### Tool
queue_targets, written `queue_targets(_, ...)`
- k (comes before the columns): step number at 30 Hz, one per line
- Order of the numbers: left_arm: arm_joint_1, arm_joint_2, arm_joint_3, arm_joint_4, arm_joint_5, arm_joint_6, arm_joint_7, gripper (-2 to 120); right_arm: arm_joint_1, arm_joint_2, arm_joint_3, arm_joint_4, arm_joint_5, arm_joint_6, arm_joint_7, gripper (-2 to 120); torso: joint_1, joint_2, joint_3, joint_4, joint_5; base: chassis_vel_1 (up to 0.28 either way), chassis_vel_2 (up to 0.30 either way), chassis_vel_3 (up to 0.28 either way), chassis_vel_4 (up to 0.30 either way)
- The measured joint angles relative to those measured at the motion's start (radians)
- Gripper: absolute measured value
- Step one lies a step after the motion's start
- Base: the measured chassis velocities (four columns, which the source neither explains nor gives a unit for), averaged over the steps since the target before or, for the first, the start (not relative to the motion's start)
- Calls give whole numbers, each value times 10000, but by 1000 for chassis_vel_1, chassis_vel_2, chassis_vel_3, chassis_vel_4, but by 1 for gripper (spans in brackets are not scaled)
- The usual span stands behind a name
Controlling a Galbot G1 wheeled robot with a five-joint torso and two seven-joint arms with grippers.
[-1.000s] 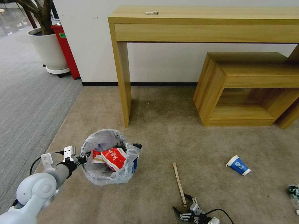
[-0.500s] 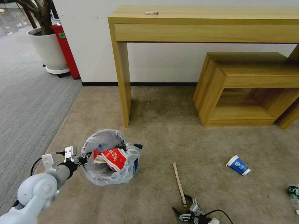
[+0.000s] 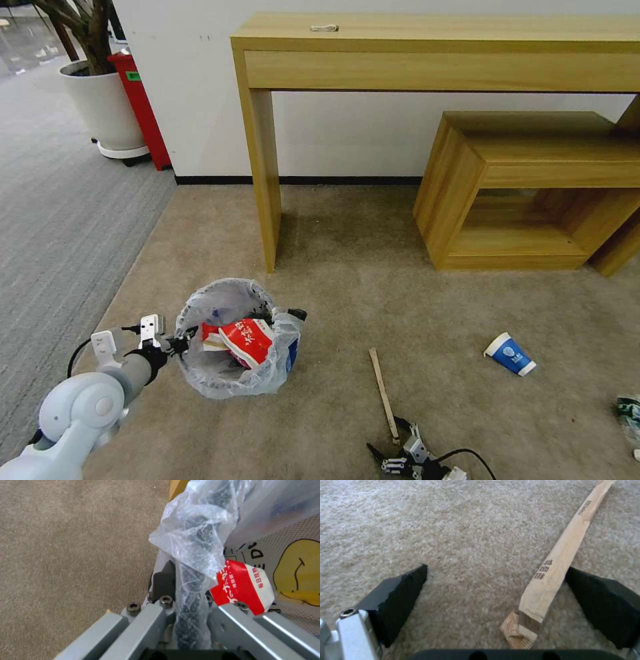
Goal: Pick up the trash bin and place the garbage on the floor into it.
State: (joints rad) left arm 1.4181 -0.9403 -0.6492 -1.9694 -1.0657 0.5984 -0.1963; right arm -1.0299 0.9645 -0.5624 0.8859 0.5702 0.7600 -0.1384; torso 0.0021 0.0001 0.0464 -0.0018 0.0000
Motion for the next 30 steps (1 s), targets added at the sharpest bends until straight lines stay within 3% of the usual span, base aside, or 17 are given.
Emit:
queue_targets(13,5,14,-17,13,-5,-18,13,0,98,30,-153,-7,-69,-44,153,91,0,0,0,1,1,0,0,0,0)
queue_targets(25,-23,-33,64,48,30,-64,14,0,-52,-18,112,23,-174,2,251,57,0,0,0,2,1,0,0,0,0)
queue_targets(30,-6,-99,97,16,53,-77,8,0,-124,-24,205,41,-241,17,288,53,0,0,0,3,2,0,0,0,0)
